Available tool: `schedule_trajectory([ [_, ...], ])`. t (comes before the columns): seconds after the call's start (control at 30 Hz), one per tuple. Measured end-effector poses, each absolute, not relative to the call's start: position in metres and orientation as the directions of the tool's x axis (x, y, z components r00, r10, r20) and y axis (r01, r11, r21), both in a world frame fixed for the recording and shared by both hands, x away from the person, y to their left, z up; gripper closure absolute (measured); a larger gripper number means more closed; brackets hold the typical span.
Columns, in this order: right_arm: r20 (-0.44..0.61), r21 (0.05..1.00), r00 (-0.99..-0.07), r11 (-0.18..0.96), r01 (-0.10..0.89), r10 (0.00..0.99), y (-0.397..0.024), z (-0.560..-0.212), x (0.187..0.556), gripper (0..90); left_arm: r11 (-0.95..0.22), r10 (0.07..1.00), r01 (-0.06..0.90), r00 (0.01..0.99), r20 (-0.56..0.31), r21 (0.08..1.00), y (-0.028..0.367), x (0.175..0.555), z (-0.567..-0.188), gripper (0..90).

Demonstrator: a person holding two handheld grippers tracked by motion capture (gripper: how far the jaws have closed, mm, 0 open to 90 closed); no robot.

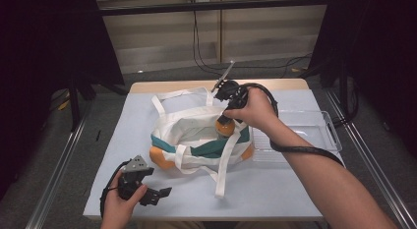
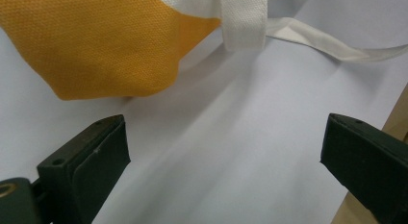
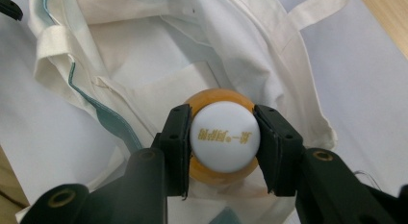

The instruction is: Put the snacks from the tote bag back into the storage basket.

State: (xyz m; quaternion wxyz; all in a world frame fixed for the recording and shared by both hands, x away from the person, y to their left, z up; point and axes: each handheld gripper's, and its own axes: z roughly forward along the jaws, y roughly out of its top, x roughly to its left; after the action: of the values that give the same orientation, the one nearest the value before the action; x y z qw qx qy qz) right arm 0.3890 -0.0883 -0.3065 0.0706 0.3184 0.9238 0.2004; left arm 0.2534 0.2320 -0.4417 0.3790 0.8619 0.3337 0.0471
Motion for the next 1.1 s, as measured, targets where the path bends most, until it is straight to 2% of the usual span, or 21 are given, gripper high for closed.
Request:
schedule_trajectory([
  [0.3, 0.011, 0.418, -0.782, 0.707, 0.570, 0.623, -0.092, -0.286, 0.391, 60.4, -0.488, 0.609, 0.540, 0.774, -0.176, 0.685, 0.232, 0.254, -0.442, 2.8],
  [0.5, 0.028, 0.381, -0.774, 0.709, 0.593, 0.632, -0.093, -0.268, 0.393, 60.4, -0.492, 0.609, 0.535, 0.775, -0.168, 0.687, 0.231, 0.254, -0.442, 2.8],
  [1.1, 0.020, 0.345, -0.771, 0.720, 0.602, 0.636, -0.102, -0.235, 0.399, 60.4, -0.481, 0.608, 0.544, 0.772, -0.185, 0.688, 0.231, 0.254, -0.443, 2.8],
])
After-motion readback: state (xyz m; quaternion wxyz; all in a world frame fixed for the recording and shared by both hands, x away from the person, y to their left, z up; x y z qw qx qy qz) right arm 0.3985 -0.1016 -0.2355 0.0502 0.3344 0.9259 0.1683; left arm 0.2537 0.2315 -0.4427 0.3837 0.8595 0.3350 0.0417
